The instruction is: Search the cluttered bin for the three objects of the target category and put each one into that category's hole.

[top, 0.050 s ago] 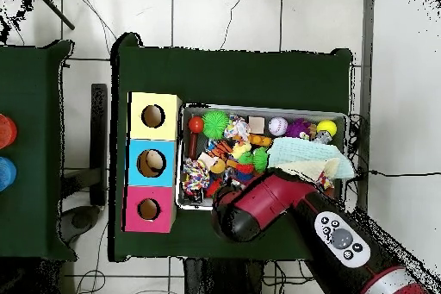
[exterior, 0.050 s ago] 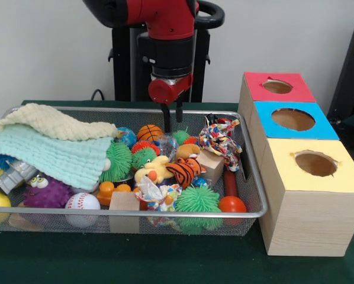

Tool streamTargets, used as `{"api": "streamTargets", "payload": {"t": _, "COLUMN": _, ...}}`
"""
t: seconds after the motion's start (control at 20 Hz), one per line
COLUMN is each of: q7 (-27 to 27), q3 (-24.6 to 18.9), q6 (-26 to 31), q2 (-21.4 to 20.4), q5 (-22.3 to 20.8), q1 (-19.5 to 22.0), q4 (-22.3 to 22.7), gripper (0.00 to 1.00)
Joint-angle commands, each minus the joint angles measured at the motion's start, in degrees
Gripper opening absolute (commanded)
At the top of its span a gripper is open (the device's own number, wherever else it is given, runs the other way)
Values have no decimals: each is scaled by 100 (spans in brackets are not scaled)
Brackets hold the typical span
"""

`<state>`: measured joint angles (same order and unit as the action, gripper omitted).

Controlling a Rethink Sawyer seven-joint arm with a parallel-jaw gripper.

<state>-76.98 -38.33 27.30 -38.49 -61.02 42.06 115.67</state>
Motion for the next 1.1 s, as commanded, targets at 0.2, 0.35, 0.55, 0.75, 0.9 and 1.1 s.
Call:
{"api": "streamTargets", "payload": {"t": 0.2, "q7": 777, "q3": 12, "q6": 66, "q2": -35, "q5": -561, "q1": 20, "q4": -518, "gripper": 100}}
{"api": "streamTargets", "payload": {"t": 0.35, "q7": 780, "q3": -10, "q6": 67, "q2": -35, "q5": -564, "q1": 57, "q4": -538, "gripper": 100}}
{"api": "streamTargets", "payload": {"t": 0.55, "q7": 762, "q3": -24, "q6": 57, "q2": -23, "q5": -581, "q1": 70, "q4": -569, "gripper": 100}}
{"api": "streamTargets", "payload": {"t": 0.75, "q7": 754, "q3": -15, "q6": 40, "q2": 25, "q5": -608, "q1": 63, "q4": -593, "gripper": 100}}
{"api": "streamTargets", "payload": {"t": 0.9, "q7": 757, "q3": -16, "q6": 24, "q2": 97, "q5": -630, "q1": 52, "q4": -645, "gripper": 100}}
{"api": "streamTargets", "payload": {"t": 1.1, "q7": 728, "q3": -3, "q6": -14, "q2": 161, "q5": -665, "q1": 44, "q4": -705, "gripper": 100}}
